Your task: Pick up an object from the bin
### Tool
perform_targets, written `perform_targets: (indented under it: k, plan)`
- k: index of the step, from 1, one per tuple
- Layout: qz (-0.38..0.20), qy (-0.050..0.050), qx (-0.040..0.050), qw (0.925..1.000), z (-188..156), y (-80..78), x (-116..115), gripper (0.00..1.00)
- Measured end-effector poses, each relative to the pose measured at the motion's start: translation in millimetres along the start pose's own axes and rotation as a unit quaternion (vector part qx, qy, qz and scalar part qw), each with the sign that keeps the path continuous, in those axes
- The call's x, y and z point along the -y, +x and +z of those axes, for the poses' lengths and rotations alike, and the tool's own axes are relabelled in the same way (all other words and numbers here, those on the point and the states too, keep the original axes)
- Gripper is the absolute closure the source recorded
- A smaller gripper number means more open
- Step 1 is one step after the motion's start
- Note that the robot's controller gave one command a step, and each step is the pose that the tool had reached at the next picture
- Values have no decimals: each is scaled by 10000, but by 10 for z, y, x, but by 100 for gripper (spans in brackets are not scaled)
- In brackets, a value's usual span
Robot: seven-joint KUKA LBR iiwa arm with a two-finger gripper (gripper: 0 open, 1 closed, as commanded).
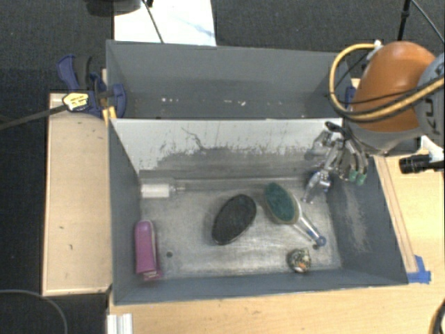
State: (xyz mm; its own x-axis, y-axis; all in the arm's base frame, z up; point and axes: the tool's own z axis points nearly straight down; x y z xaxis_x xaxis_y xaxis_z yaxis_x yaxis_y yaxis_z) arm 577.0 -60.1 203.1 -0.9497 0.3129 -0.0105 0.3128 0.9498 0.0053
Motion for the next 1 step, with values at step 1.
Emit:
perform_targets:
  k: [1]
  plan:
    - [-1628, 10, -72, 9866, 1158, 16, -324, 0]
